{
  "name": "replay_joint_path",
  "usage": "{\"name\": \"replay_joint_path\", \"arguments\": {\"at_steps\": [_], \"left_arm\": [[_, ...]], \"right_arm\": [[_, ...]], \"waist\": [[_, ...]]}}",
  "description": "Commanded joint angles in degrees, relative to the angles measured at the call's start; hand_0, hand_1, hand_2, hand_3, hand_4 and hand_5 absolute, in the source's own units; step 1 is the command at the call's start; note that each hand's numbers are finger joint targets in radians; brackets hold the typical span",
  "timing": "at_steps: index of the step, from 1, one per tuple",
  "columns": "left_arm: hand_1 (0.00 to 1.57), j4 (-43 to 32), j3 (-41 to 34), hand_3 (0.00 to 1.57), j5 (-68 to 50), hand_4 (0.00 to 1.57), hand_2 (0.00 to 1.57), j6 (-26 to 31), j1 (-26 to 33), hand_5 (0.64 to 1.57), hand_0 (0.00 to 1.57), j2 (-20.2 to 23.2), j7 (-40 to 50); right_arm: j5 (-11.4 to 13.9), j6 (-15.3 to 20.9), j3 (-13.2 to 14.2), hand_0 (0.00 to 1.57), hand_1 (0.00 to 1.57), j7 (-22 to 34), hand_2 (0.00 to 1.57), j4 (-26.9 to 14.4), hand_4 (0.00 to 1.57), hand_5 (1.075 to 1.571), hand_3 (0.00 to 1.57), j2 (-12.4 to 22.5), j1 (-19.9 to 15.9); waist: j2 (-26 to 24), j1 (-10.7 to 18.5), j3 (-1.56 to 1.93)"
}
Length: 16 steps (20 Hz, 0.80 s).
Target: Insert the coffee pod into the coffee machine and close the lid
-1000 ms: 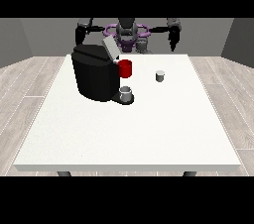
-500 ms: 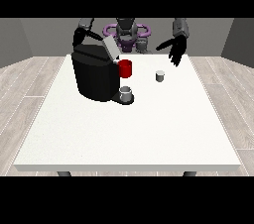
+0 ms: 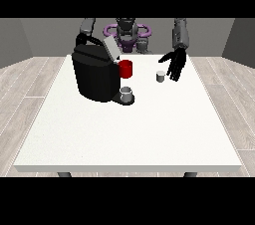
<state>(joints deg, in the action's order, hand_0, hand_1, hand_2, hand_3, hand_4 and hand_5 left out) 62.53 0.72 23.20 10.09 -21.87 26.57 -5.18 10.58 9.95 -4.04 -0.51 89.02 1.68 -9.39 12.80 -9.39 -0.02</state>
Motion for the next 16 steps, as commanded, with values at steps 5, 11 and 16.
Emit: {"name": "replay_joint_path", "arguments": {"at_steps": [5, 11, 16], "left_arm": [[0.76, -7.72, 2.15, 0.62, 8.56, 0.0, 0.88, -8.09, -4.49, 1.571, 0.76, -4.05, -3.28], [1.07, -12.23, 3.76, 0.93, 13.98, 0.46, 1.13, -9.41, -8.66, 1.571, 1.07, -2.52, -6.59], [0.76, -13.42, 9.32, 0.81, 21.03, 0.34, 0.95, -9.92, -6.48, 1.571, 0.76, -3.82, -4.85]], "right_arm": [[-2.33, -0.21, 0.75, 0.0, 0.0, -1.24, 0.0, -5.52, 0.0, 1.571, 0.0, -1.61, -0.41], [-0.01, -0.07, -0.04, 0.0, 0.0, 5.42, 0.0, -5.36, 0.0, 1.571, 0.0, -0.76, -4.45], [-1.37, -0.76, 1.59, 0.0, 0.0, 2.56, 0.0, -9.3, 0.0, 1.571, 0.0, -0.42, -3.77]], "waist": [[0.23, 1.05, 0.02], [-0.87, 0.86, -0.01], [-2.23, 1.74, 0.02]]}}
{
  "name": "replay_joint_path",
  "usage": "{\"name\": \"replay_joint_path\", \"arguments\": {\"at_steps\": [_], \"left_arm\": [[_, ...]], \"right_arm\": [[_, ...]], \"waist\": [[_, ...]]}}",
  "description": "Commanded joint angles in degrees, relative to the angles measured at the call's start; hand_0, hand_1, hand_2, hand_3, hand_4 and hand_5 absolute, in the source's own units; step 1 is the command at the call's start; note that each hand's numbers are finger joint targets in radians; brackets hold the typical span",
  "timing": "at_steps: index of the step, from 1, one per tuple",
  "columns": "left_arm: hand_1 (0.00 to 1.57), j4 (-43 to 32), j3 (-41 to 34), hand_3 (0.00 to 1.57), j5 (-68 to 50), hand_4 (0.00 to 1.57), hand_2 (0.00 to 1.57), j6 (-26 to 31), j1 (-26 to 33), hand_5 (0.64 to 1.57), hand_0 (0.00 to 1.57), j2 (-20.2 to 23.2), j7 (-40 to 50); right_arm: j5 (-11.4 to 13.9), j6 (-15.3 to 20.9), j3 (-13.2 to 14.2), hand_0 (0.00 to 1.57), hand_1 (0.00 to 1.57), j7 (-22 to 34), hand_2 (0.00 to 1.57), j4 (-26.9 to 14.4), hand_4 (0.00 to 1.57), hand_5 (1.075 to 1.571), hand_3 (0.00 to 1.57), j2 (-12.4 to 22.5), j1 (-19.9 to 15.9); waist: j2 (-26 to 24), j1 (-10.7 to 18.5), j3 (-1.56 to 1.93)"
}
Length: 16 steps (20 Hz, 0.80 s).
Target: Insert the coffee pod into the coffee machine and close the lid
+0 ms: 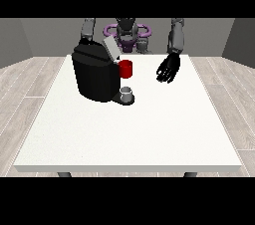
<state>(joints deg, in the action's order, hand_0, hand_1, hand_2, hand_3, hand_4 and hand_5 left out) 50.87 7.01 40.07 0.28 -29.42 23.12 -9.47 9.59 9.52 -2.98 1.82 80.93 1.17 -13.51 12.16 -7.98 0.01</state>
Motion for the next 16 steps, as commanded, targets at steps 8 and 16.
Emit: {"name": "replay_joint_path", "arguments": {"at_steps": [8, 16], "left_arm": [[0.73, -6.53, 4.16, 0.85, 9.27, 0.39, 0.96, 2.8, -4.38, 1.571, 0.73, -1.26, 3.36], [1.19, -11.66, -0.19, 1.22, 9.51, 0.51, 1.29, 1.74, -6.03, 1.571, 1.19, -1.83, -3.12]], "right_arm": [[-2.14, 0.0, 0.21, 0.0, 0.0, -4.52, 0.0, -7.24, 0.0, 1.571, 0.0, -1.07, -1.73], [-1.72, -0.59, 2.23, 0.0, 0.0, -1.94, 0.0, -7.52, 0.0, 1.571, 0.0, -0.59, -0.92]], "waist": [[0.61, 0.92, 0.02], [-3.49, 0.29, -0.02]]}}
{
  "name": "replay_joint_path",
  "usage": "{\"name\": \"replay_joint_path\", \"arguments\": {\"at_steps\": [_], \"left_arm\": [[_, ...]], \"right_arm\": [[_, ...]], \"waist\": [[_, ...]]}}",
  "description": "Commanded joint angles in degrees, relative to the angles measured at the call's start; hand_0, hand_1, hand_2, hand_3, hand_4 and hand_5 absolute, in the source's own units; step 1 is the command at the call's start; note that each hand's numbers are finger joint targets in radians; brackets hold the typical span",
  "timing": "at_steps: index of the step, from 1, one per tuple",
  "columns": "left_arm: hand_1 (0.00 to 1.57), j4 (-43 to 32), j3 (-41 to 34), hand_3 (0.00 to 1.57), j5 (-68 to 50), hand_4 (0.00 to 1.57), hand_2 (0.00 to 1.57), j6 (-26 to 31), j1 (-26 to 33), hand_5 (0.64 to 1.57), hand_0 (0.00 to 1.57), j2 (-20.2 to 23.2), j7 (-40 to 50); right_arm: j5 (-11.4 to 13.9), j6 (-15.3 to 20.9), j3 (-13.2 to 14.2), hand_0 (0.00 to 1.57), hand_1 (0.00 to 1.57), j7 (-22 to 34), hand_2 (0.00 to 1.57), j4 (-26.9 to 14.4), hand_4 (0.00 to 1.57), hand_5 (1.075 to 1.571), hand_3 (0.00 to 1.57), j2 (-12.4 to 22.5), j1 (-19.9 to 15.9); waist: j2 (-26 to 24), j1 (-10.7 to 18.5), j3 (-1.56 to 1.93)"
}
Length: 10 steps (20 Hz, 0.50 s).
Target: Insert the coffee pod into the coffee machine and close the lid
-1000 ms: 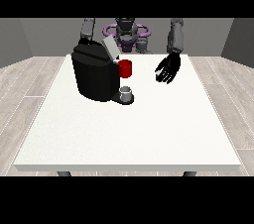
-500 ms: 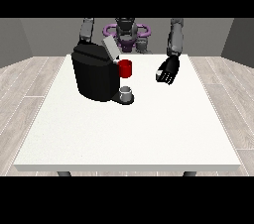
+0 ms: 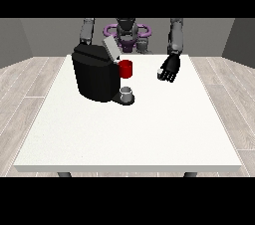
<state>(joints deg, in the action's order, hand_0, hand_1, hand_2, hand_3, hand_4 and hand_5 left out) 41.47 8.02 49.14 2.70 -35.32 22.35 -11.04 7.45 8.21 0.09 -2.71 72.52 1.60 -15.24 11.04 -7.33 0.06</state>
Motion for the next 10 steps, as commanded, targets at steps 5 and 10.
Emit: {"name": "replay_joint_path", "arguments": {"at_steps": [5, 10], "left_arm": [[1.45, 0.64, -3.45, 1.36, -5.11, 0.52, 1.44, 4.1, -1.32, 1.571, 1.45, -3.23, -6.08], [1.4, 3.07, -3.22, 1.32, -5.26, 0.5, 1.39, 13.04, -6.67, 1.571, 1.4, -5.27, 1.95]], "right_arm": [[2.98, 3.74, 0.08, 0.0, 0.0, 3.79, 0.0, -2.03, 0.0, 1.571, 0.0, 0.02, 0.84], [4.3, 3.51, -0.01, 0.0, 0.0, 0.19, 0.0, -7.81, 0.0, 1.571, 0.0, 0.59, 2.8]], "waist": [[-4.58, 1.58, -0.08], [-8.1, 2.01, -0.03]]}}
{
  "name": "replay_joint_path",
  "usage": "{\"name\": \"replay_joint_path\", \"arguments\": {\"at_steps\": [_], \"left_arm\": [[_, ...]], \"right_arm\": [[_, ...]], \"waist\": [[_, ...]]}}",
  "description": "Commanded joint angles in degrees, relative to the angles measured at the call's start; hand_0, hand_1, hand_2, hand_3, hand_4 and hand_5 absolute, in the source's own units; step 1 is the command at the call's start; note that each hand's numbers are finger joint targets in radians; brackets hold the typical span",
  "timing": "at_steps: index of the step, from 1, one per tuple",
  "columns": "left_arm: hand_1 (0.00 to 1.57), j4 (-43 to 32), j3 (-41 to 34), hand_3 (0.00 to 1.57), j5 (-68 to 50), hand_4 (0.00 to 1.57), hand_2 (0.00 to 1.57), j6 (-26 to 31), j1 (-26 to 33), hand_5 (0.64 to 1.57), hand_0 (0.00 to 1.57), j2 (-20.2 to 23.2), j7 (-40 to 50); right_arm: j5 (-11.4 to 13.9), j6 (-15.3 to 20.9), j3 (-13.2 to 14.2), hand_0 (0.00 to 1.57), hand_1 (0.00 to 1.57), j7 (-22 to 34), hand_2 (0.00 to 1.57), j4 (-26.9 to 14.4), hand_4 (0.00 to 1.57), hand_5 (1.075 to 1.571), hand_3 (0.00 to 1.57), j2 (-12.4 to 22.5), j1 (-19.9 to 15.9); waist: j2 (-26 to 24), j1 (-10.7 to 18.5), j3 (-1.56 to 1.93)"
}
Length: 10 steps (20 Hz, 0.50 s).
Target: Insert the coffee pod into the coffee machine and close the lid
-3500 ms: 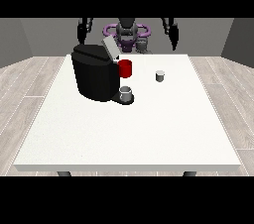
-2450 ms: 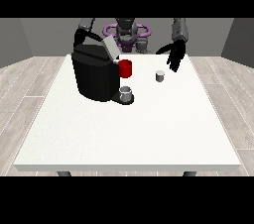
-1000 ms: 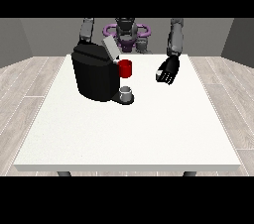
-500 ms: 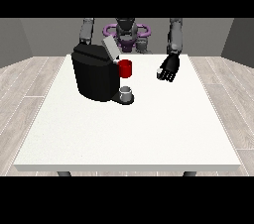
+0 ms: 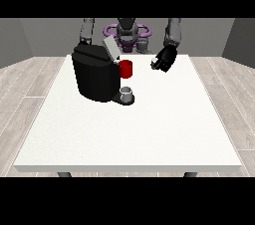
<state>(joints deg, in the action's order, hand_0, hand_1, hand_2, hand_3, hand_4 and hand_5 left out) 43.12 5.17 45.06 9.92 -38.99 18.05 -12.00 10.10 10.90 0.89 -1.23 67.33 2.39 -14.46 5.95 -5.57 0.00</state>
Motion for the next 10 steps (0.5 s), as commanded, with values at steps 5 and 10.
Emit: {"name": "replay_joint_path", "arguments": {"at_steps": [5, 10], "left_arm": [[1.42, 3.04, -1.2, 1.33, -0.92, 0.53, 1.4, 7.8, -4.35, 1.571, 1.42, -1.03, 2.06], [1.42, 3.39, -2.56, 1.33, -0.18, 0.53, 1.4, 8.69, -7.82, 1.571, 1.42, -1.12, 4.27]], "right_arm": [[1.59, 0.91, -1.59, 0.0, 0.0, -1.79, 0.0, -3.41, 0.0, 1.571, 0.0, -1.74, 1.91], [1.57, 0.16, -1.61, 0.0, 0.0, -3.13, 0.0, -2.72, 0.0, 1.571, 0.0, -1.31, 0.1]], "waist": [[-2.84, -0.31, 0.01], [-1.69, -1.76, 0.01]]}}
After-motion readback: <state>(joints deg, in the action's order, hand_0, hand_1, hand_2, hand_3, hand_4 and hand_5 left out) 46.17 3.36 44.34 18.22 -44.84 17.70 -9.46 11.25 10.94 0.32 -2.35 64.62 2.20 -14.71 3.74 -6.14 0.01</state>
